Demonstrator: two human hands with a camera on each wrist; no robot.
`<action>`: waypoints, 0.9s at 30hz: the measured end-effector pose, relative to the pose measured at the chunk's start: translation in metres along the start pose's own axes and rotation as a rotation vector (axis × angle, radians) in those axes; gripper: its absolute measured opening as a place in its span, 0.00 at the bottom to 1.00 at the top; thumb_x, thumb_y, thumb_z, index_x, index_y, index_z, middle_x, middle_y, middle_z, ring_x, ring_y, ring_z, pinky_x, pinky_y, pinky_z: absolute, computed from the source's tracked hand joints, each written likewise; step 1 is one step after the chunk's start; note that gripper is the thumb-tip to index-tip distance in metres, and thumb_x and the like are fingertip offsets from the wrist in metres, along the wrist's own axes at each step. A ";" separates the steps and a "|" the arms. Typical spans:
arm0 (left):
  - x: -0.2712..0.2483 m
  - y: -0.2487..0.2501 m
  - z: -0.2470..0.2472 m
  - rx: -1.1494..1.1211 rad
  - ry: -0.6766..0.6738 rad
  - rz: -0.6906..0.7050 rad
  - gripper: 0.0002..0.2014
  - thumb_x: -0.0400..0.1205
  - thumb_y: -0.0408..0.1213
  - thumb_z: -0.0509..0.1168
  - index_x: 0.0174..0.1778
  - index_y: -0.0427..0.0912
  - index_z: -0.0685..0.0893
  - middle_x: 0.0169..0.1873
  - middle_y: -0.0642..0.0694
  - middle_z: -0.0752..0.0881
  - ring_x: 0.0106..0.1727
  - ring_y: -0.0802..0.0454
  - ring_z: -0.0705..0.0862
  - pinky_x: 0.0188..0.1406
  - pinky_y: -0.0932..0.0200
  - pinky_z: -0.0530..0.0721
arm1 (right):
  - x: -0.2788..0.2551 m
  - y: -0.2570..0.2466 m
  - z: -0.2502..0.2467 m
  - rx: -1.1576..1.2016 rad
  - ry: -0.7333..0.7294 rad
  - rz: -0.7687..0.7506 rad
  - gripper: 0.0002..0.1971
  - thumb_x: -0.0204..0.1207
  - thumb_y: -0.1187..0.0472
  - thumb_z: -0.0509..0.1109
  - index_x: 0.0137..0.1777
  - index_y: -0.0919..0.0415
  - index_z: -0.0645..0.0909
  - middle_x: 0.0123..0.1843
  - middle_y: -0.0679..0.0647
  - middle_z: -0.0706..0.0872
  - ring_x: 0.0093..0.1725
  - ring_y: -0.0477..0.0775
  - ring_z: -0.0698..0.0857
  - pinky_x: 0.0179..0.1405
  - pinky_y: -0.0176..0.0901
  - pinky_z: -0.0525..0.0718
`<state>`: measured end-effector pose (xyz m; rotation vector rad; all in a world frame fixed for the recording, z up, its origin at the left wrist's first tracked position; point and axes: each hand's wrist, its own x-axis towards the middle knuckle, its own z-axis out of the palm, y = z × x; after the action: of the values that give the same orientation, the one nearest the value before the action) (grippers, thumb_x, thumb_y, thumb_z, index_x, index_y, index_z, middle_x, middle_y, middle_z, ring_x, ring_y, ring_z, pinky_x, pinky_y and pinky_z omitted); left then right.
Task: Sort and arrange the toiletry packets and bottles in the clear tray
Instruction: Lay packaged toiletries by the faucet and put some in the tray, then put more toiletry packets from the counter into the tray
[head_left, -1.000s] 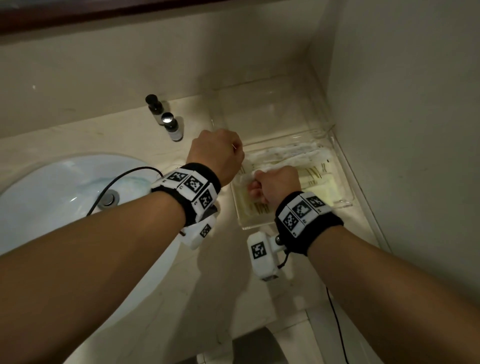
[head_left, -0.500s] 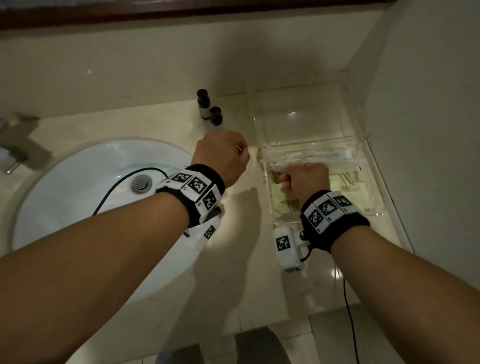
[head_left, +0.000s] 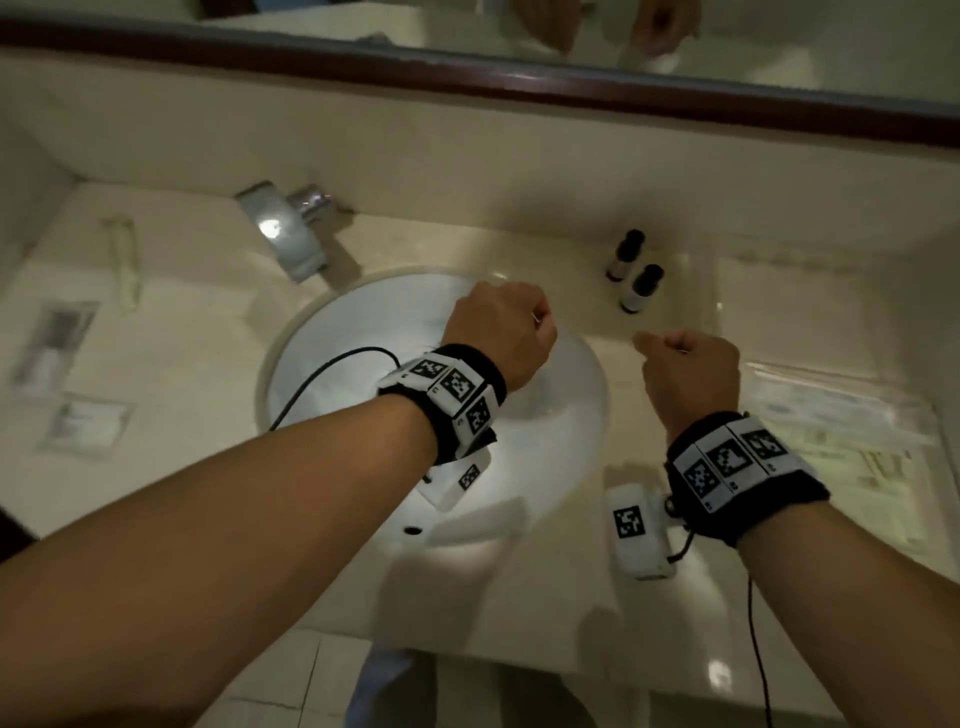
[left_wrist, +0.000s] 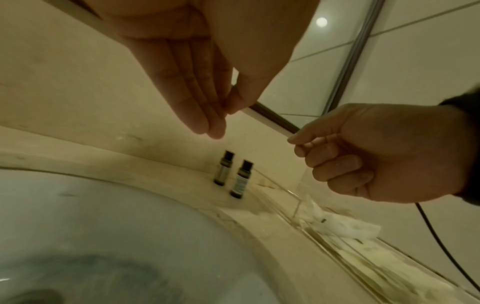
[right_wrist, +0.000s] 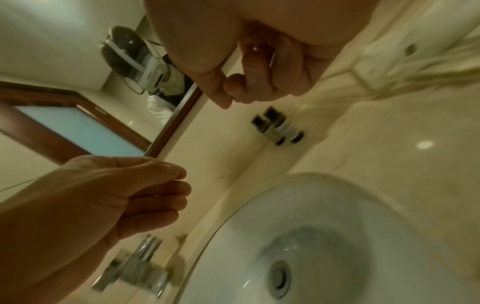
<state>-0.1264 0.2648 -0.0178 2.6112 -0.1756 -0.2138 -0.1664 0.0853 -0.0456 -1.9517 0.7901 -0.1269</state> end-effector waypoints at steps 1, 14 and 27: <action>-0.004 -0.013 -0.010 -0.010 0.018 -0.027 0.10 0.82 0.48 0.62 0.48 0.51 0.88 0.44 0.48 0.91 0.48 0.46 0.86 0.51 0.53 0.85 | -0.007 -0.011 0.012 0.015 -0.026 -0.026 0.17 0.63 0.51 0.74 0.21 0.57 0.74 0.22 0.52 0.76 0.27 0.56 0.76 0.41 0.60 0.86; -0.080 -0.207 -0.119 -0.060 0.249 -0.394 0.10 0.81 0.48 0.64 0.47 0.49 0.89 0.44 0.45 0.90 0.48 0.42 0.86 0.50 0.53 0.85 | -0.109 -0.118 0.184 -0.039 -0.382 -0.261 0.12 0.61 0.46 0.73 0.24 0.52 0.82 0.19 0.46 0.79 0.27 0.56 0.80 0.39 0.54 0.85; -0.136 -0.392 -0.167 -0.049 0.324 -0.767 0.11 0.82 0.47 0.64 0.52 0.48 0.89 0.51 0.43 0.89 0.55 0.40 0.84 0.52 0.53 0.81 | -0.202 -0.159 0.352 -0.200 -0.658 -0.397 0.14 0.66 0.50 0.76 0.26 0.56 0.80 0.22 0.48 0.84 0.29 0.55 0.84 0.41 0.53 0.89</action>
<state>-0.1957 0.7050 -0.0546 2.4936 0.9352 -0.0477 -0.1063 0.5174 -0.0444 -2.1310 -0.0195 0.3576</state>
